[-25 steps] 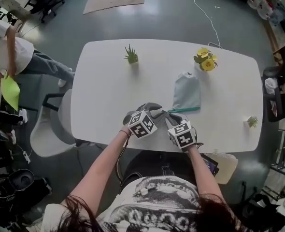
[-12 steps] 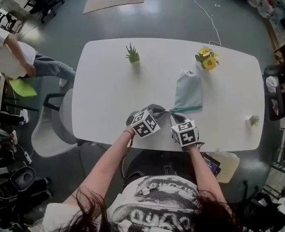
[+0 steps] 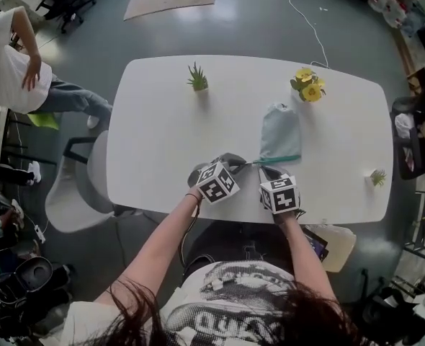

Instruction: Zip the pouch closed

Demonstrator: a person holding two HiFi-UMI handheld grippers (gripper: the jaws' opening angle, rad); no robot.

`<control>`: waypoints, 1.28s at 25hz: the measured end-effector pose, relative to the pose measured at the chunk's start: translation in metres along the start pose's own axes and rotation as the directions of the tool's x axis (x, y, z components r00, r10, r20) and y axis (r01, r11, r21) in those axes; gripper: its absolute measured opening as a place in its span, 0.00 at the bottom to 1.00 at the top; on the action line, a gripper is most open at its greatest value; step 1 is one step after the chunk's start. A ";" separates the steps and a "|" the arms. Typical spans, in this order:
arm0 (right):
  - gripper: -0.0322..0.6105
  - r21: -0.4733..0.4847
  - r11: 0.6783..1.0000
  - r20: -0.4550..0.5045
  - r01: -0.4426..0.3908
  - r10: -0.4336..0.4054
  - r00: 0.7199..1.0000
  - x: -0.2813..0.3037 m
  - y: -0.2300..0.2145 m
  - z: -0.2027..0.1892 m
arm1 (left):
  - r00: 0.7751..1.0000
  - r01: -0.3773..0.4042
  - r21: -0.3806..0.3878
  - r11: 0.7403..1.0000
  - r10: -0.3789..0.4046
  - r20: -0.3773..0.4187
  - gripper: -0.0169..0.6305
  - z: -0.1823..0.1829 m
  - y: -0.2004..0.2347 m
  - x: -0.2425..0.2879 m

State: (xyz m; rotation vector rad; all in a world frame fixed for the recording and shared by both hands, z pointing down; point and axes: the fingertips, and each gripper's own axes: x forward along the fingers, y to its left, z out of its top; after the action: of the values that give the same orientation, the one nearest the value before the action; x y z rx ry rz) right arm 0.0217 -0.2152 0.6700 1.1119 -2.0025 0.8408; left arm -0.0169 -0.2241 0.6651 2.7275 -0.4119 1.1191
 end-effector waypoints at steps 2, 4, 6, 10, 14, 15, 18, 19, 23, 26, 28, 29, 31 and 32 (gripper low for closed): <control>0.05 0.019 1.000 -0.002 0.005 -0.004 1.000 -0.004 -0.009 -0.003 | 1.000 0.001 -0.010 1.000 -0.001 -0.001 0.05 -0.001 0.001 -0.002; 0.05 0.017 1.000 -0.005 -0.005 0.006 1.000 -0.008 -0.014 -0.005 | 1.000 0.003 -0.010 1.000 -0.003 -0.004 0.05 -0.001 0.001 -0.004; 0.05 0.006 1.000 -0.009 -0.011 0.011 1.000 -0.010 -0.017 -0.006 | 1.000 0.003 0.001 1.000 -0.003 -0.007 0.05 0.001 -0.002 -0.003; 0.05 0.007 1.000 -0.013 0.026 -0.026 1.000 -0.014 -0.033 -0.010 | 1.000 -0.011 0.012 1.000 0.011 -0.017 0.05 0.003 -0.001 0.001; 0.05 0.034 0.997 -0.021 0.070 -0.069 0.997 -0.023 -0.064 -0.014 | 0.999 -0.031 0.009 0.999 0.031 -0.031 0.05 0.001 0.007 -0.003; 0.05 0.042 0.996 -0.022 0.078 -0.077 0.997 -0.025 -0.072 -0.015 | 0.999 -0.035 0.005 0.999 0.035 -0.034 0.05 0.000 0.009 -0.004; 0.05 0.063 0.992 -0.024 0.105 -0.104 0.994 -0.031 -0.091 -0.018 | 0.998 -0.054 -0.011 0.999 0.053 -0.041 0.05 -0.005 0.015 -0.006; 0.05 0.070 0.991 -0.024 0.114 -0.112 0.993 -0.033 -0.096 -0.019 | 0.997 -0.061 -0.014 0.998 0.060 -0.044 0.05 -0.006 0.017 -0.007; 0.05 0.078 0.990 -0.023 0.120 -0.118 0.993 -0.039 -0.111 -0.022 | 0.996 -0.071 -0.013 0.997 0.070 -0.053 0.05 -0.007 0.023 -0.010; 0.05 0.063 0.988 -0.025 0.142 -0.140 0.990 -0.038 -0.111 -0.021 | 0.995 -0.079 0.007 0.997 0.079 -0.059 0.05 -0.005 0.022 -0.009; 0.05 0.079 0.986 -0.007 0.150 -0.150 0.989 -0.038 -0.110 -0.020 | 0.993 -0.101 0.010 0.995 0.101 -0.053 0.05 -0.003 0.022 -0.008; 0.05 0.088 0.985 0.003 0.150 -0.151 0.989 -0.039 -0.109 -0.020 | 0.992 -0.119 0.017 0.993 0.120 -0.047 0.05 -0.001 0.021 -0.007; 0.06 0.095 0.985 0.013 0.144 -0.145 0.989 -0.040 -0.107 -0.023 | 0.988 -0.149 0.040 0.988 0.150 -0.035 0.05 0.004 0.018 -0.006; 0.07 0.095 0.986 0.014 0.135 -0.137 0.990 -0.041 -0.104 -0.023 | 0.988 -0.152 0.044 0.987 0.153 -0.029 0.05 0.005 0.016 -0.006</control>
State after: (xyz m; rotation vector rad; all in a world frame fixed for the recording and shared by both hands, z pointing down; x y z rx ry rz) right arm 0.1356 -0.2231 0.6715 1.2995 -1.8952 0.8622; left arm -0.0226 -0.2392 0.6583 2.7489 -0.6083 1.2204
